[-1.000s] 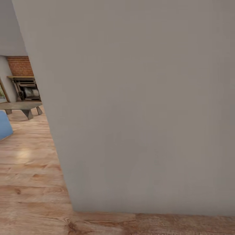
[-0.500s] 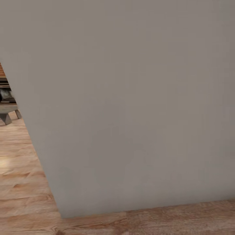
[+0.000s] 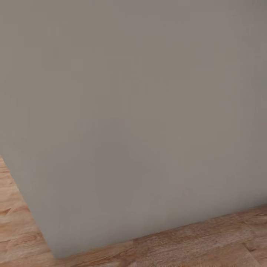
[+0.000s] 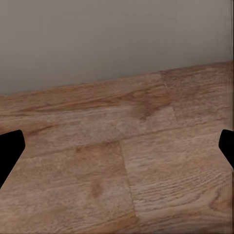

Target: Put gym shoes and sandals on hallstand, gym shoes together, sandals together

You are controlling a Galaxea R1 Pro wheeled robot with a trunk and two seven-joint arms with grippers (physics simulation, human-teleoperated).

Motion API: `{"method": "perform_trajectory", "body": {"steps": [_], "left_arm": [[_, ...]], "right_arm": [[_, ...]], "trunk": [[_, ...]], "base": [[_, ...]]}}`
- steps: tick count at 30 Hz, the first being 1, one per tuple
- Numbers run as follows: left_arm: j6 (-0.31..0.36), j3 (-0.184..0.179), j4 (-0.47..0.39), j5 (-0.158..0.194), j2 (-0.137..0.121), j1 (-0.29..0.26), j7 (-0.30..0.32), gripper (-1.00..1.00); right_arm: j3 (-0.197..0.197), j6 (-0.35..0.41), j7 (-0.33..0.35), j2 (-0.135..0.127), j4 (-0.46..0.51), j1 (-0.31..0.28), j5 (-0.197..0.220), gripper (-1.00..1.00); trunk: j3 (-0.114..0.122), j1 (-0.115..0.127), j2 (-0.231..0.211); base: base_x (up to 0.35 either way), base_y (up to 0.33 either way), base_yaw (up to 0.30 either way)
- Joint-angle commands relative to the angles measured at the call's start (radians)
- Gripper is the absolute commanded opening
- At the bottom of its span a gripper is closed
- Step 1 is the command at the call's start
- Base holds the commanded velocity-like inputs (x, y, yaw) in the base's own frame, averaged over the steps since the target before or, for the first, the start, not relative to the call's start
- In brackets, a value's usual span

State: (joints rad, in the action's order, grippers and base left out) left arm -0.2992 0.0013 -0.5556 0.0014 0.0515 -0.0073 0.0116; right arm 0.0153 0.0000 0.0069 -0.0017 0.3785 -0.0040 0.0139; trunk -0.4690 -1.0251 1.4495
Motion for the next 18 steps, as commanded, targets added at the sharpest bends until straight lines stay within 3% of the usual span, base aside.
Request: {"method": "perform_trajectory", "body": {"steps": [1,9,11,15,18], "left_arm": [[-0.003,0.000,0.000,0.000,0.000,0.000,0.001,1.00],[-0.003,0.000,0.000,0.000,-0.002,0.000,0.001,1.00],[-0.003,0.000,0.000,0.000,-0.013,0.000,0.001,1.00],[-0.003,0.000,0.000,-0.001,-0.081,0.000,0.001,1.00],[-0.003,0.000,0.001,-0.001,-0.106,-0.001,0.001,1.00]], "right_arm": [[0.002,0.000,0.001,0.000,0.000,0.000,0.001,1.00],[0.002,0.000,0.001,0.000,0.000,-0.001,0.002,1.00],[0.006,0.000,0.001,0.000,0.000,-0.001,0.003,1.00],[0.060,0.000,0.001,0.000,0.001,-0.001,0.026,1.00],[0.080,0.000,0.001,0.000,0.000,-0.001,0.039,1.00]], "trunk": [[-0.001,0.000,0.001],[-0.001,0.000,0.001],[-0.001,0.000,0.001],[-0.001,0.000,0.001],[-0.001,0.000,0.001]], "base": [[0.000,0.000,-0.265],[0.000,0.000,-0.265],[0.000,0.000,-0.265],[0.000,0.000,-0.265],[0.000,0.000,-0.265]]}}
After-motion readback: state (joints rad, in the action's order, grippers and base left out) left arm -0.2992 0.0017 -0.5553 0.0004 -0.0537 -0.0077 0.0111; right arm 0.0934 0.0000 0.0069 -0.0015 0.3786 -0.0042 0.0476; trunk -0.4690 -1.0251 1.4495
